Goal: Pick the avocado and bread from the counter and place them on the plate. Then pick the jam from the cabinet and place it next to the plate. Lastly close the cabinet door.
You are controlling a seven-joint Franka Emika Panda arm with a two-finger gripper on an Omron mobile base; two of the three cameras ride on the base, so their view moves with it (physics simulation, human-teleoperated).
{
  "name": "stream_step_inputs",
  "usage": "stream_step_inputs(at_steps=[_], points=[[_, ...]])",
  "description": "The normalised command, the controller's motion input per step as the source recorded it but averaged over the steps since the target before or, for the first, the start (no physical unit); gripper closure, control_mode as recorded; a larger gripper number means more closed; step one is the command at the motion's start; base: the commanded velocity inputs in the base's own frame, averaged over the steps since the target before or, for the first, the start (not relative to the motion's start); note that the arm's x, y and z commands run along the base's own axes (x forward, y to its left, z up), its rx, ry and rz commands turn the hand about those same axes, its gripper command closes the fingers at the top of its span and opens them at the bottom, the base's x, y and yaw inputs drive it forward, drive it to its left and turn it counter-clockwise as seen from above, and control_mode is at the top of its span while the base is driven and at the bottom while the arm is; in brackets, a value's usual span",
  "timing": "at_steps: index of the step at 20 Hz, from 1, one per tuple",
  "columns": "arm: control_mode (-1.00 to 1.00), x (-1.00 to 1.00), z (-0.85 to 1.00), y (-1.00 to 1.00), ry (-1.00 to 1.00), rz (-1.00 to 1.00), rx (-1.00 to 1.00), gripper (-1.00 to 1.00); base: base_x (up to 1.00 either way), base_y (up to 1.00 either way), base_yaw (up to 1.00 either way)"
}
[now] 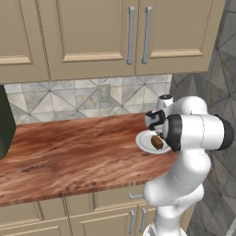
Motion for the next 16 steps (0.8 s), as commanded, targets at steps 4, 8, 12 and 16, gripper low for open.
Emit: stream_step_inputs(at_steps=[4, 8, 12, 16], points=[[-1.00, 0.00, -0.19, 0.09, 0.02, 0.00, 0.00, 1.00, 0.00, 0.00, 0.00], [-1.00, 0.01, -0.18, 0.08, 0.02, 0.00, 0.00, 1.00, 0.00, 0.00, 0.00], [-1.00, 0.00, -0.19, 0.00, 0.00, 0.00, 0.00, 1.00, 0.00, 0.00, 0.00], [-1.00, 0.00, -0.06, 0.00, 0.00, 0.00, 0.02, 1.00, 0.00, 0.00, 0.00]])
